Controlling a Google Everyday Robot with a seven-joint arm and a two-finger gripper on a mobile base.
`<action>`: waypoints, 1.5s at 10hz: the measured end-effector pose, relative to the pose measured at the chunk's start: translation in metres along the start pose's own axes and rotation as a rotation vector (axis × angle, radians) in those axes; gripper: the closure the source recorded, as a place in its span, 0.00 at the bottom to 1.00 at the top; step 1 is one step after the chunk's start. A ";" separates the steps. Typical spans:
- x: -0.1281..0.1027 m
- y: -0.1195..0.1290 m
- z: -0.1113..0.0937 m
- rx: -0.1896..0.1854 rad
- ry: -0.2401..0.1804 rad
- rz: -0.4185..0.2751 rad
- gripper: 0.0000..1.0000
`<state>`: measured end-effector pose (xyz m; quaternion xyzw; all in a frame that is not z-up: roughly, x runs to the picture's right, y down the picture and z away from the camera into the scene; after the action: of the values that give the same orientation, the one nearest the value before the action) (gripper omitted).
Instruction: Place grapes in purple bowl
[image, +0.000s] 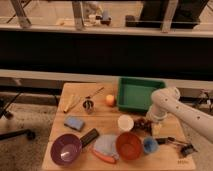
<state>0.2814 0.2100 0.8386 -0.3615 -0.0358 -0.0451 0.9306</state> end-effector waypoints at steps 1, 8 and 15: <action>-0.001 0.000 -0.001 0.002 -0.004 -0.001 0.63; 0.002 0.004 -0.004 0.005 -0.020 0.017 1.00; 0.002 0.013 -0.021 0.020 -0.085 0.034 1.00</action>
<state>0.2858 0.2051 0.8146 -0.3543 -0.0693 -0.0135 0.9325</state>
